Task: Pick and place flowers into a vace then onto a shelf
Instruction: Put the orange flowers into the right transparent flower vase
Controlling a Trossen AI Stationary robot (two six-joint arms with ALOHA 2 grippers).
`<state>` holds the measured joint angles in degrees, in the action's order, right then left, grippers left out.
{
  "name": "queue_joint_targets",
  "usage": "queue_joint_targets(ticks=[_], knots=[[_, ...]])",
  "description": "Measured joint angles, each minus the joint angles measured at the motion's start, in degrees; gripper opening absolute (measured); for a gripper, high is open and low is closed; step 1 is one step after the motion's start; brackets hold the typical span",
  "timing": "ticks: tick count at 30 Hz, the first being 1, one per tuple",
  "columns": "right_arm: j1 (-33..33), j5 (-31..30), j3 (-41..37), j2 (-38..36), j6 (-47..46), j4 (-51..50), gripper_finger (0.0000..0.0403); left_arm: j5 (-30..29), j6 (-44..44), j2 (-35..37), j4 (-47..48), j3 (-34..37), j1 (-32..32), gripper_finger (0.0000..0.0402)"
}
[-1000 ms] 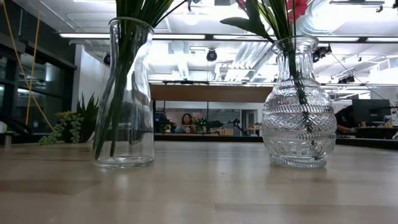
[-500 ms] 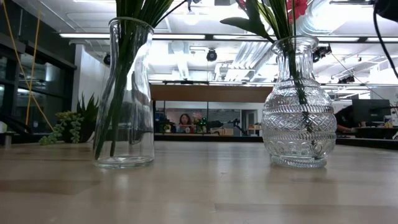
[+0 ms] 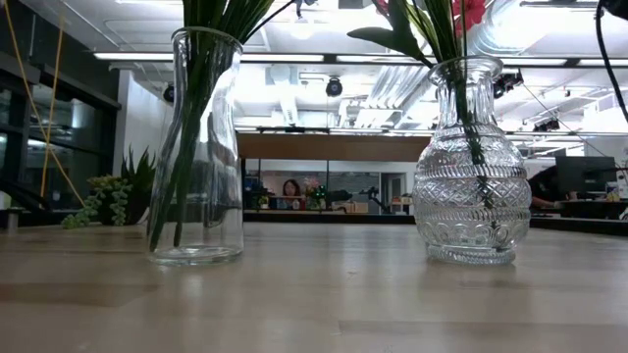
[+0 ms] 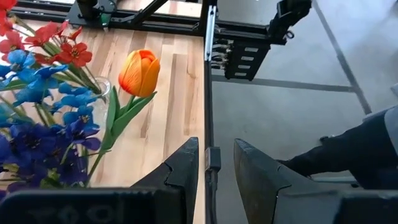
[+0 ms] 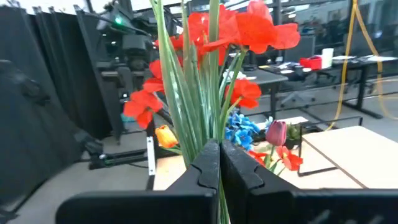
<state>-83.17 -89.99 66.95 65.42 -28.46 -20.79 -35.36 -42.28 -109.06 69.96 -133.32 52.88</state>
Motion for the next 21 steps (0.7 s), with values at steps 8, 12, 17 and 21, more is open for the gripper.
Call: queue_joint_targets(ticks=[8,12,17,21], knots=[[3.0,0.0,0.1,1.3,1.5,0.4,0.0,0.3,0.0,0.0,-1.3,0.0,0.0,0.0134],[4.9,0.0,0.1,0.8,4.9,1.6,0.0,0.3,0.0,0.0,-1.3,0.0,0.0,0.0134],[5.6,0.0,0.1,-2.1,9.9,2.6,0.0,0.3,0.0,0.0,-1.3,0.0,0.0,0.0134],[5.5,-0.1,0.2,-4.9,13.4,2.4,0.0,0.4,0.0,0.0,-1.3,0.0,0.0,0.0134]])
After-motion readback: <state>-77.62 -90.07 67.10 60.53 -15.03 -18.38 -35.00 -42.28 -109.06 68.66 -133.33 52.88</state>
